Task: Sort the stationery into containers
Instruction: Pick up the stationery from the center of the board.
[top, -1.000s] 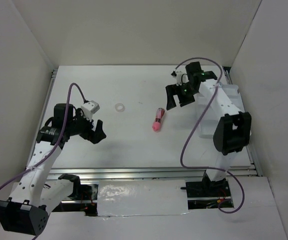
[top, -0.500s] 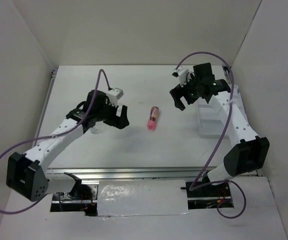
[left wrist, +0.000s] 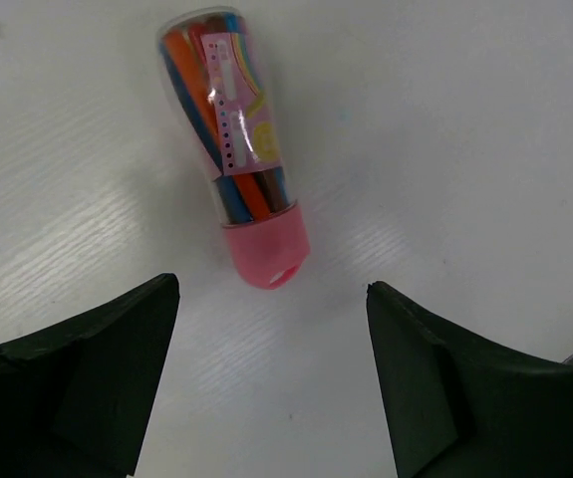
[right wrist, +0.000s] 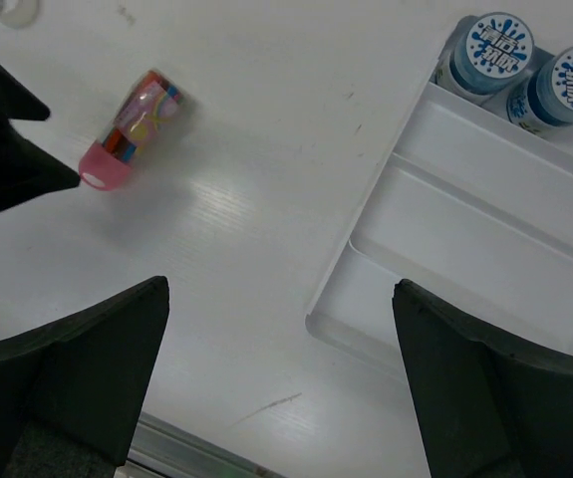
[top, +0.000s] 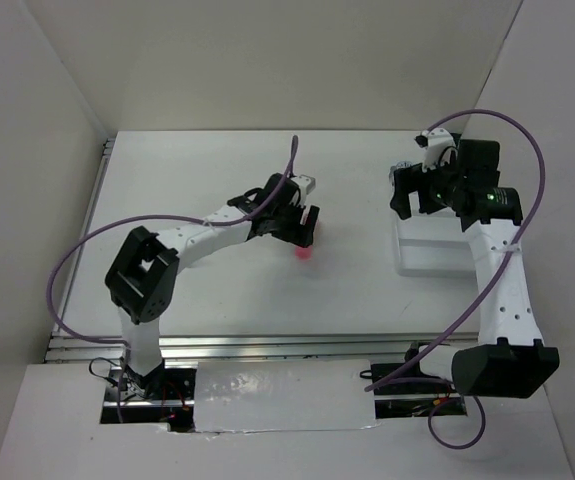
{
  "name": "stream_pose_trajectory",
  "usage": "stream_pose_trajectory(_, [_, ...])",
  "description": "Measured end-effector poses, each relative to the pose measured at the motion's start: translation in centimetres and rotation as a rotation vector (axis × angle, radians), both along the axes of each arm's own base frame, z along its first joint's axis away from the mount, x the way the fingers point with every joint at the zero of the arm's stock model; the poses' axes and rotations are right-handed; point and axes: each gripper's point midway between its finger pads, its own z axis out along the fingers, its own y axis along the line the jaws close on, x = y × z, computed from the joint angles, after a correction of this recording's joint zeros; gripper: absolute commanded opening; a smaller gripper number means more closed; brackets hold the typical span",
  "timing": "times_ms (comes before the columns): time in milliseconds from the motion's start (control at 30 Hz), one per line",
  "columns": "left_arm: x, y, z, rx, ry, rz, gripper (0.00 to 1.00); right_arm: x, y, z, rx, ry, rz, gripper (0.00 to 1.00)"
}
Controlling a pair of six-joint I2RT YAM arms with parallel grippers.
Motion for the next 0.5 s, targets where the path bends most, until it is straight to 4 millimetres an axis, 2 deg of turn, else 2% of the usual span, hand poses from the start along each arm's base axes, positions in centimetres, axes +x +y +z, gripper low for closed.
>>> stream_pose_trajectory(100, [0.5,-1.7,-1.6,0.006,0.029,-0.002,0.85,-0.5,-0.5,0.8,0.018,-0.023,-0.013,0.99])
stream_pose_trajectory(200, [1.4,-2.4,-3.1,0.018,0.045,0.004,0.79,-1.1,-0.8,0.9,0.029,-0.029,-0.018,0.99])
stream_pose_trajectory(333, [2.1,-2.8,-5.2,0.057,0.056,0.010,0.75,-1.3,-1.4,0.7,0.034,-0.025,-0.032,0.99])
stream_pose_trajectory(500, [1.5,-3.2,-7.7,0.119,0.060,-0.001,0.72,-1.5,-1.8,0.6,0.031,-0.024,-0.025,1.00])
